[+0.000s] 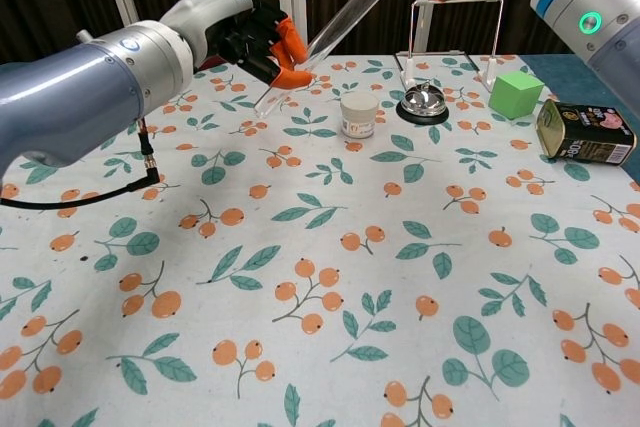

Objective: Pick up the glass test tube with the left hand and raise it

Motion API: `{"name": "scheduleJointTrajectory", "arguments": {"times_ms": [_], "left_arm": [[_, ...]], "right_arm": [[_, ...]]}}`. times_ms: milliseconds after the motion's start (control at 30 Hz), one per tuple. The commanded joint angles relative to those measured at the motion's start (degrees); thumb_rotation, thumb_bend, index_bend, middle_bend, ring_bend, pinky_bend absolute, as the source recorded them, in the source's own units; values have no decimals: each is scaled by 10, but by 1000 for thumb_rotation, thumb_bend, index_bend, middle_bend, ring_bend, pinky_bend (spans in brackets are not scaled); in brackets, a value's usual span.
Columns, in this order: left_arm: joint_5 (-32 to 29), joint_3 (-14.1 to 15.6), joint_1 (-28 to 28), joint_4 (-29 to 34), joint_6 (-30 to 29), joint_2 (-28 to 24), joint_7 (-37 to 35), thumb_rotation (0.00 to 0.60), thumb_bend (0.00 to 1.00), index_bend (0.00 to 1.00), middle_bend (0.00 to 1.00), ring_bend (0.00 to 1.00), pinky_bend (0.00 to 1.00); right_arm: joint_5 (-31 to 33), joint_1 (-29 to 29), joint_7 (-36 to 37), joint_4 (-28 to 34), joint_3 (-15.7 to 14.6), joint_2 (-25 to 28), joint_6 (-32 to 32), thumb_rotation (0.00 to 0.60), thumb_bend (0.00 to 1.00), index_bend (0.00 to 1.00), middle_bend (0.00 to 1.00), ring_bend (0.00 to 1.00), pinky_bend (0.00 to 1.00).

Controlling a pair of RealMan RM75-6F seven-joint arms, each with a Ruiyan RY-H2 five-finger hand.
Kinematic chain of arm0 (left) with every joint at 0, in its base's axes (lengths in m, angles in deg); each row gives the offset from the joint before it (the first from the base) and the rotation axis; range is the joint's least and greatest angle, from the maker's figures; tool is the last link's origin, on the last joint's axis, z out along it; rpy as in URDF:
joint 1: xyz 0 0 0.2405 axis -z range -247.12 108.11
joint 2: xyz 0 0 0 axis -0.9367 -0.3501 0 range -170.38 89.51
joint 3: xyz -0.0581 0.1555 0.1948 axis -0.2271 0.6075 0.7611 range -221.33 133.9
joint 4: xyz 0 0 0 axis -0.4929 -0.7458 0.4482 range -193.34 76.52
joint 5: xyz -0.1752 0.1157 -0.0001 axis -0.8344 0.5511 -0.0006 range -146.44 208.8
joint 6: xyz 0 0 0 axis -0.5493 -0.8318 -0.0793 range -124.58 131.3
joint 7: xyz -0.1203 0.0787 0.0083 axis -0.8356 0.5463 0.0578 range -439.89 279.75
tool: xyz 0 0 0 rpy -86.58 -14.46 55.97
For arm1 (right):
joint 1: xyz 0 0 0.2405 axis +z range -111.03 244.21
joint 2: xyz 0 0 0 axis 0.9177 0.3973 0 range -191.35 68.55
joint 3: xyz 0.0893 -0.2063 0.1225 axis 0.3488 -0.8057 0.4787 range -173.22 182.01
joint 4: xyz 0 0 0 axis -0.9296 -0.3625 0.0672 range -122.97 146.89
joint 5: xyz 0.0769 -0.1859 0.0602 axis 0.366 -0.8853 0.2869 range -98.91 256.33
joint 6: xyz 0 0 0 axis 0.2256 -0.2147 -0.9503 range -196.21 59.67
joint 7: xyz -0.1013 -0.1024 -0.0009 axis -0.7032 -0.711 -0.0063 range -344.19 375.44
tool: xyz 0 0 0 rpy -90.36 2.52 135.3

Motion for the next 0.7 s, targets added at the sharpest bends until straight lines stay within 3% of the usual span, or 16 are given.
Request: {"name": "scheduleJointTrajectory", "arguments": {"times_ms": [33, 700], "left_arm": [[-1, 0, 0, 0, 0, 0, 0, 600, 679, 672, 720, 240, 107], [-33, -4, 1, 19, 7, -13, 13, 600, 679, 672, 723, 240, 107]], "right_arm": [[0, 0, 0, 1, 0, 0, 0, 600, 460, 724, 226, 0, 0], [-7, -3, -5, -4, -7, 0, -1, 600, 461, 724, 226, 0, 0]]}}
